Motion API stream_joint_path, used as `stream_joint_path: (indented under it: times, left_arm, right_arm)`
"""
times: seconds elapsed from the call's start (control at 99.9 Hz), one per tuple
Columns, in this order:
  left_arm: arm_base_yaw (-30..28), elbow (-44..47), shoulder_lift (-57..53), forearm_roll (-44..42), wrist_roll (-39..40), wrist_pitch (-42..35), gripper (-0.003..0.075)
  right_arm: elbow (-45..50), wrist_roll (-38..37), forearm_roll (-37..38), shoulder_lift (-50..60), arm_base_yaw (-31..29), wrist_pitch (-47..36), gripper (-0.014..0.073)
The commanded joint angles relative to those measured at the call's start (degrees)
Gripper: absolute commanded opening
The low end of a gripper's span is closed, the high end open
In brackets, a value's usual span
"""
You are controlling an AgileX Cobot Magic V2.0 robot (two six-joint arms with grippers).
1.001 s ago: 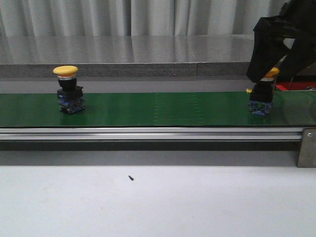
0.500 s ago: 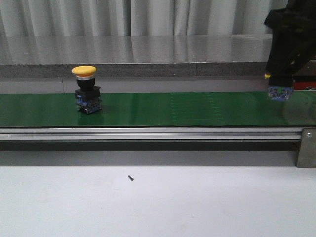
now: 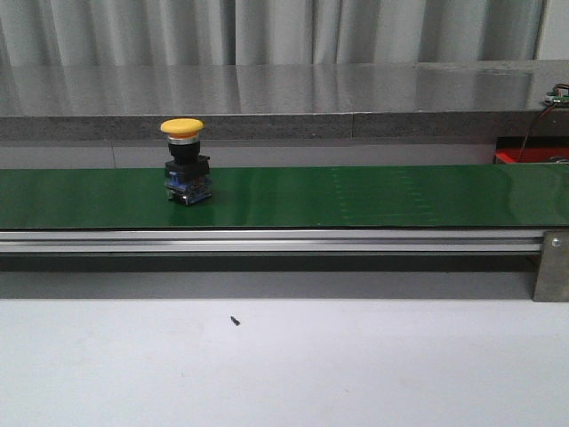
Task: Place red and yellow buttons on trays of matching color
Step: 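Lower the yellow button into the yellow tray and open the right gripper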
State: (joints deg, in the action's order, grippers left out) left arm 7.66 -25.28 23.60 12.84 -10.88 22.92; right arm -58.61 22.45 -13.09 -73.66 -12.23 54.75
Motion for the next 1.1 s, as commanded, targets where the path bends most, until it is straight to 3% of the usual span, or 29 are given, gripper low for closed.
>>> stream_joint_path:
  times: [0.0, 0.15, 0.4, 0.951, 1.091]
  left_arm:
    - [0.57, -1.47, 0.34, 0.83, -0.08, -4.44, -0.0020]
    - [0.57, -1.47, 0.34, 0.83, -0.08, -4.44, -0.0020]
    - [0.57, -1.47, 0.34, 0.83, -0.08, -4.44, -0.0020]
    - [0.57, -1.47, 0.34, 0.83, -0.08, -4.34, -0.0020]
    - [0.57, -1.47, 0.34, 0.83, -0.08, -4.34, -0.0020]
  right_arm:
    - [3.22, 1.07, -0.33, 3.69, -4.18, -3.59, 0.0164]
    - [8.62, 1.98, -0.46, 4.25, -9.39, -8.83, 0.0164]
    - [13.75, 2.05, -0.01, 3.48, -9.84, -21.07, 0.0164]
    - [14.05, 2.11, -0.94, -10.92, -9.84, -22.80, 0.0174]
    - [13.99, 2.11, -2.14, -10.98, -9.84, -21.37, 0.0302]
